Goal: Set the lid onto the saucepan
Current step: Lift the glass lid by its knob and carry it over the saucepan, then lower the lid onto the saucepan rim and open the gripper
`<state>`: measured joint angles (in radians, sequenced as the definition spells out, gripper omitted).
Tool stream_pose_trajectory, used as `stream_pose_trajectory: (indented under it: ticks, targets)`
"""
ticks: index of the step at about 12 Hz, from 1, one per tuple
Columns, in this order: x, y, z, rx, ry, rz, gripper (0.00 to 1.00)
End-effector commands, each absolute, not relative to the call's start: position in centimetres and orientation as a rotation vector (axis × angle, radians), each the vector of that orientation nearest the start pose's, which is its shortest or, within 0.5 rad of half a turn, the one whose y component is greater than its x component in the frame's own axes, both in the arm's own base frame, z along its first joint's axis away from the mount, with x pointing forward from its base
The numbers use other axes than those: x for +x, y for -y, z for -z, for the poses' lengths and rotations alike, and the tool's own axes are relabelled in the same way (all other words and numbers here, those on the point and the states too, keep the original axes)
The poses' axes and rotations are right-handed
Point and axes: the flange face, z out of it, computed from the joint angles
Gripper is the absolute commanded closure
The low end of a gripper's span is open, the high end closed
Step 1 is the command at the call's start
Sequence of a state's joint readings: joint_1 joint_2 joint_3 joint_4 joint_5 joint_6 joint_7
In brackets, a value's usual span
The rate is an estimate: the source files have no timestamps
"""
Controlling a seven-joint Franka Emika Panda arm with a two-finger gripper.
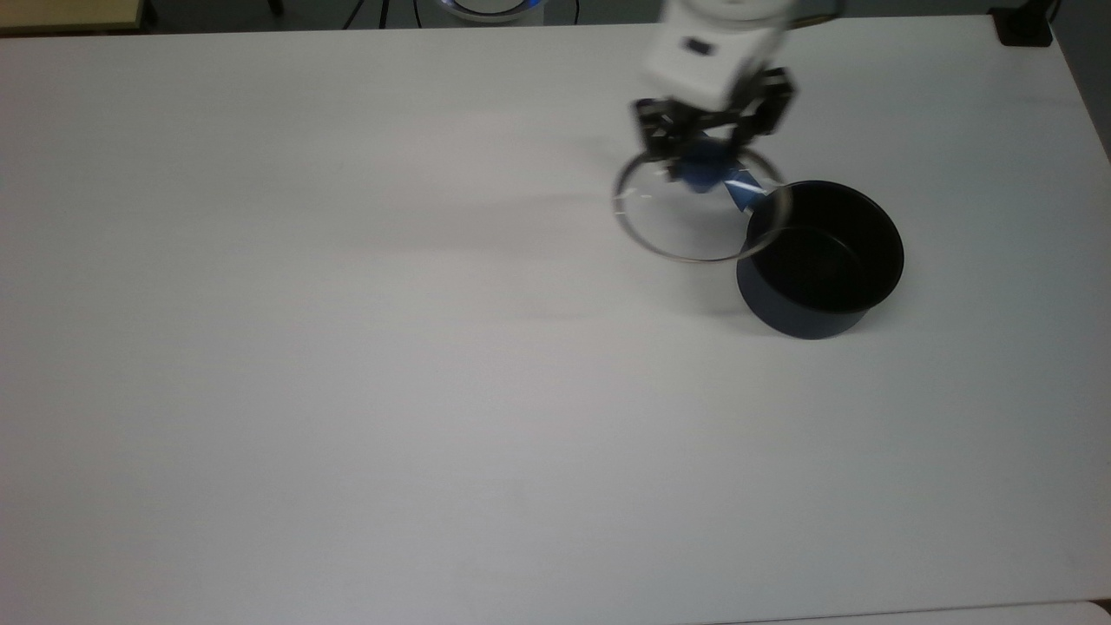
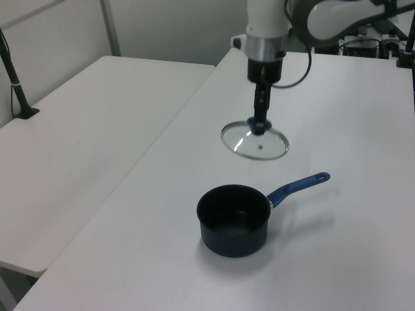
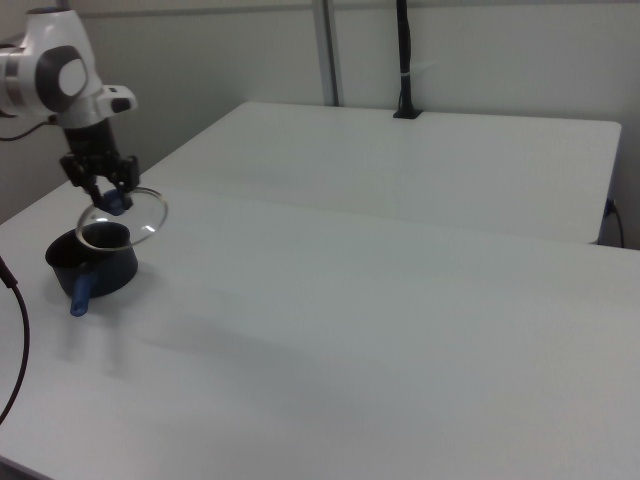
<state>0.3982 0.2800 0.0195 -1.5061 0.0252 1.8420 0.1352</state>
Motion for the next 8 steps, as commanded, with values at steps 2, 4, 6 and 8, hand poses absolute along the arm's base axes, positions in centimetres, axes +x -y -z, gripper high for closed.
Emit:
stream_pose_trajectory:
  ticks: [2,4,6,8]
  targets:
    - [58.0,-35.9,-51.1,-3.026,0.520,0.133,0.54]
    - [57.7,-38.5,-49.5,-3.012,0.556,0.164,0.54]
    - [58.3,-39.3,-48.2,-2.993,0.557,0.214,0.54]
    - [58.6,-39.5,-46.9,-3.002,0.562,0.197,0.54]
